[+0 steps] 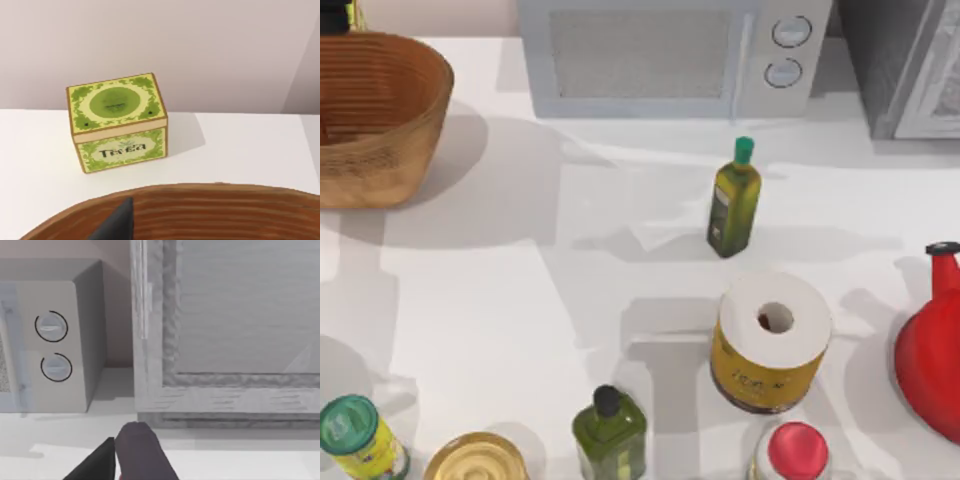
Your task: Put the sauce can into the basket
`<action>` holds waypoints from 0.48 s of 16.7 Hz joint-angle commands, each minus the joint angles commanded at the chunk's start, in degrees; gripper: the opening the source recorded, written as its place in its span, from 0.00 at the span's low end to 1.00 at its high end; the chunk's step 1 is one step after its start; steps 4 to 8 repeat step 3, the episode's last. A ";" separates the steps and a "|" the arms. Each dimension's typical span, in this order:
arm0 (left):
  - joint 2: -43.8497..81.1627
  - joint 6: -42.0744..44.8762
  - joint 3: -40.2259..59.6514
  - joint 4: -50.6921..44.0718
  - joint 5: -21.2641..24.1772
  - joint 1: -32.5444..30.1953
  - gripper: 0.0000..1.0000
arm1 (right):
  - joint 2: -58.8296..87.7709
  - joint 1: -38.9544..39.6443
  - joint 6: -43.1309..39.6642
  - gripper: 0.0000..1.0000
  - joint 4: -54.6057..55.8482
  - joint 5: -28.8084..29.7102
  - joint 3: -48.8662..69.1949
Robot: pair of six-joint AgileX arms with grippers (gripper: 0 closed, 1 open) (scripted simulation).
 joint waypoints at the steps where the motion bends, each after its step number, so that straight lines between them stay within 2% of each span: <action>1: 0.00 0.00 0.00 0.00 0.00 0.00 1.00 | 0.00 0.00 0.00 1.00 0.00 0.00 0.00; 8: 0.00 0.00 0.00 0.00 0.00 0.00 1.00 | 0.00 0.00 0.00 1.00 0.00 0.00 0.00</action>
